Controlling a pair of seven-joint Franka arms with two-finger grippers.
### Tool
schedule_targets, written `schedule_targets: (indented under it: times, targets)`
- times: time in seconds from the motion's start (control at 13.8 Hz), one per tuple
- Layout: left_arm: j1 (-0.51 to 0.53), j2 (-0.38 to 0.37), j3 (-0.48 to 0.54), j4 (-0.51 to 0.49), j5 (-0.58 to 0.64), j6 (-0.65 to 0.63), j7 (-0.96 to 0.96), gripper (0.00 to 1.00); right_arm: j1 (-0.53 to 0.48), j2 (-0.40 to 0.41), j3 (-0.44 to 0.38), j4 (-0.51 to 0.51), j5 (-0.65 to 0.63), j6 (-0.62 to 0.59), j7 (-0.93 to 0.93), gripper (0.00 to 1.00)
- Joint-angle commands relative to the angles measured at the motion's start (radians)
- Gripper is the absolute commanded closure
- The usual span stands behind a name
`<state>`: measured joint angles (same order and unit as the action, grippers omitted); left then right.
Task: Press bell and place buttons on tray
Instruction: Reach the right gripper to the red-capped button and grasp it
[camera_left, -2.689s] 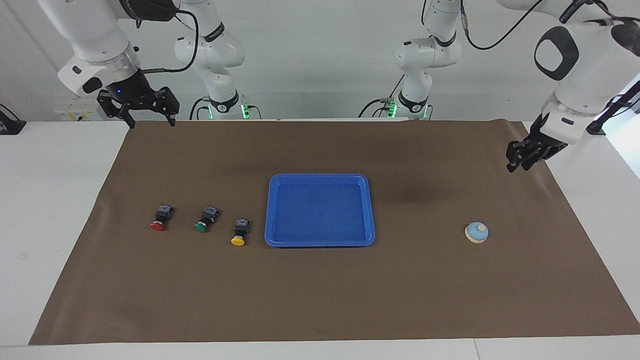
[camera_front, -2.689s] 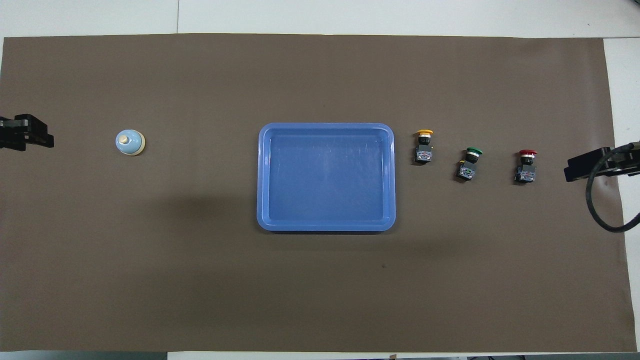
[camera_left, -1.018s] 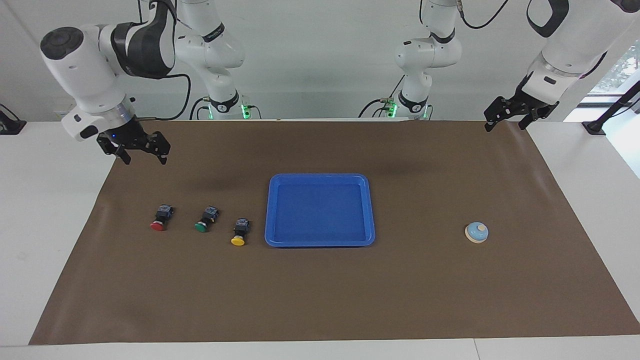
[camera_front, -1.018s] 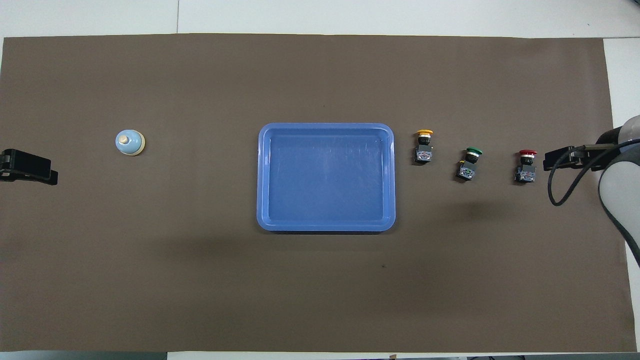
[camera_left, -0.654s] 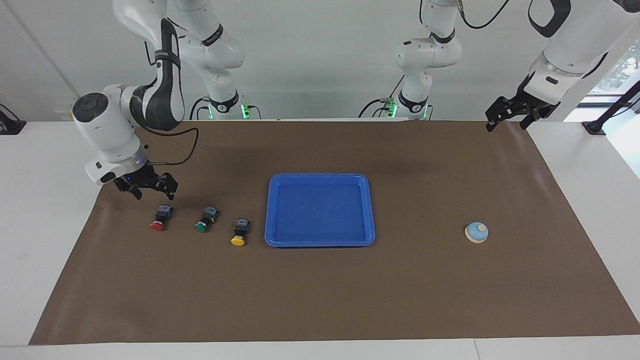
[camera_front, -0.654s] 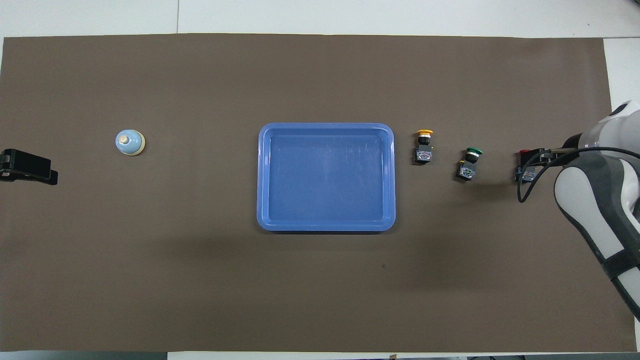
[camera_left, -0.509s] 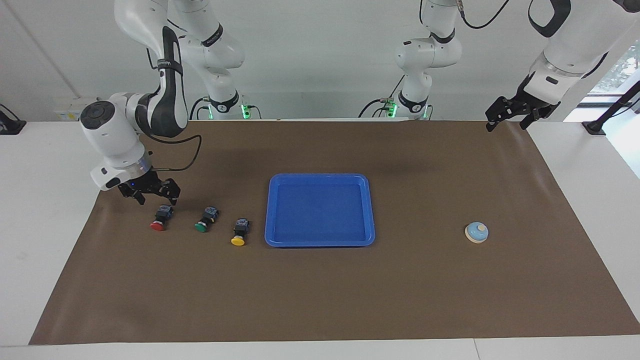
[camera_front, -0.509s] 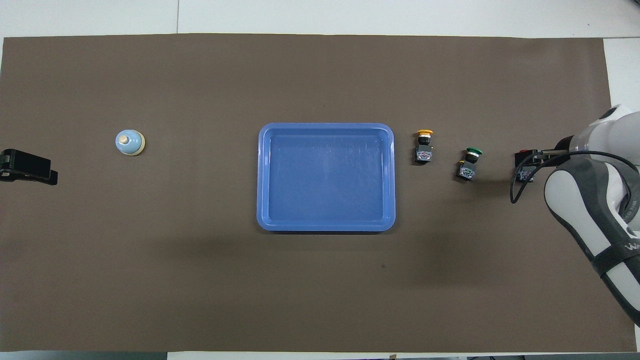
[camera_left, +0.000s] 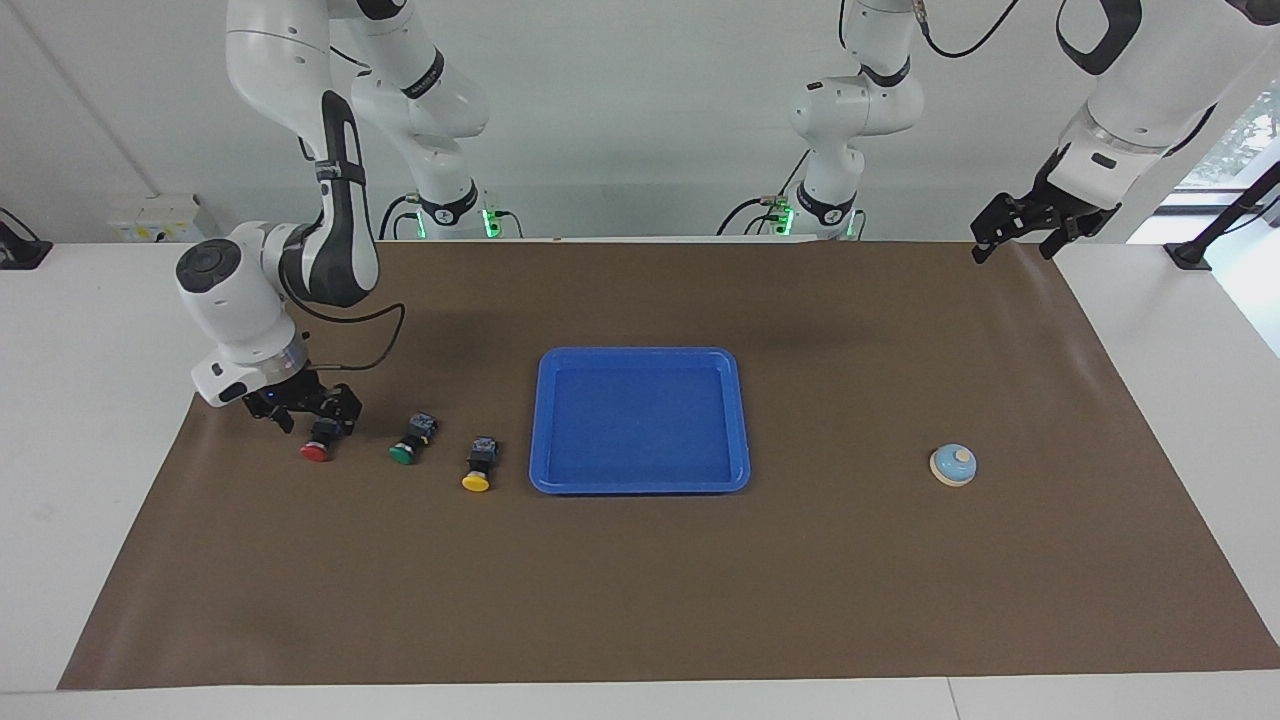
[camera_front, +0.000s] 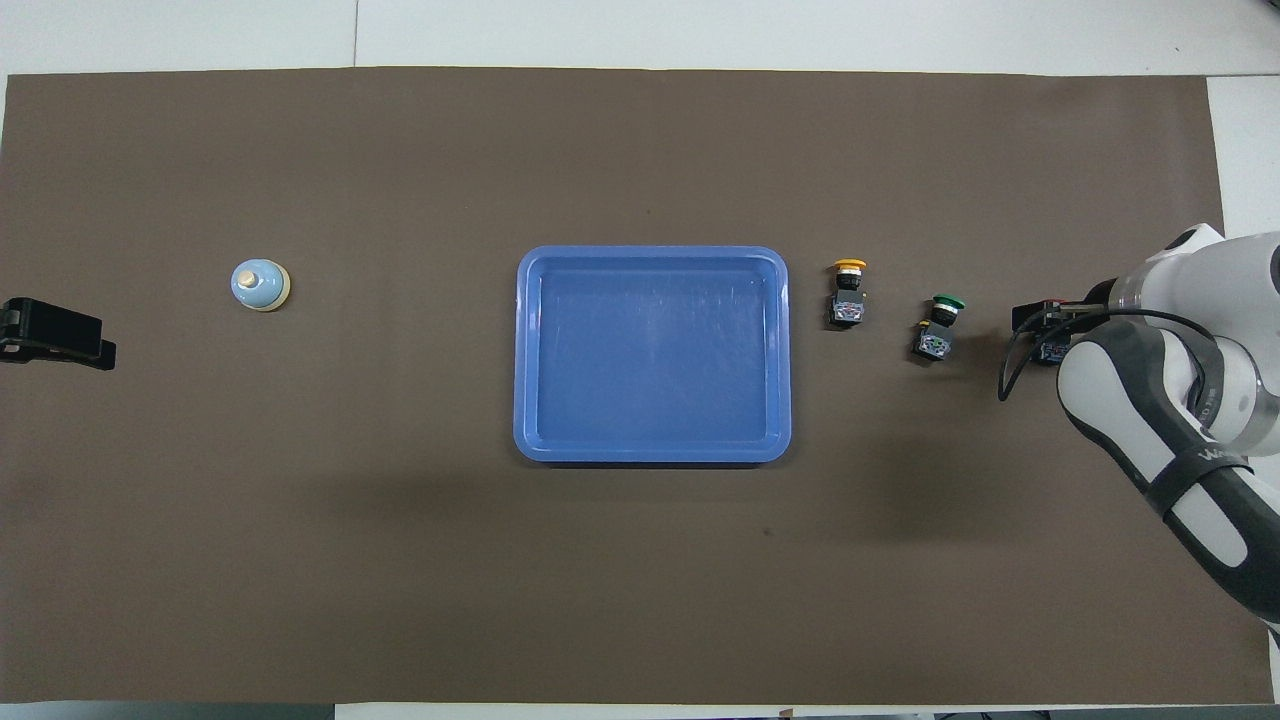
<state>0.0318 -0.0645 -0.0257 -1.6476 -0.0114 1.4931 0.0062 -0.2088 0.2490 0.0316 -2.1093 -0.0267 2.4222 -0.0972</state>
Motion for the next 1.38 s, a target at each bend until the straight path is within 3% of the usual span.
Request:
schedule_targets:
  times: [0.0, 0.58, 0.73, 0.87, 1.02, 1.24, 1.31]
  targets:
    - [-0.003, -0.021, 0.003, -0.018, -0.002, -0.007, -0.008, 0.0, -0.03, 0.021, 0.01, -0.003, -0.013, 0.035, -0.024, 0.0]
    - [-0.001, -0.021, 0.003, -0.018, -0.002, -0.007, -0.009, 0.0, -0.029, 0.019, 0.01, -0.008, -0.015, 0.028, -0.027, 0.0]
    - [-0.001, -0.021, 0.003, -0.018, -0.002, -0.007, -0.008, 0.0, -0.03, 0.018, 0.01, -0.009, -0.015, 0.021, -0.038, 0.05]
    - [-0.001, -0.021, 0.003, -0.018, -0.002, -0.007, -0.008, 0.0, -0.03, 0.018, 0.01, -0.012, -0.015, 0.018, -0.049, 0.2]
    - [-0.001, -0.021, 0.003, -0.018, -0.002, -0.007, -0.008, 0.0, -0.03, 0.015, 0.011, -0.027, -0.015, 0.017, -0.049, 0.44]
    - [-0.001, -0.021, 0.003, -0.018, -0.002, -0.007, -0.008, 0.0, -0.03, 0.015, 0.011, -0.031, -0.015, 0.015, -0.055, 1.0]
    - [-0.003, -0.021, 0.003, -0.018, -0.002, -0.007, -0.008, 0.0, -0.03, 0.015, 0.011, -0.026, -0.015, 0.014, -0.055, 1.0]
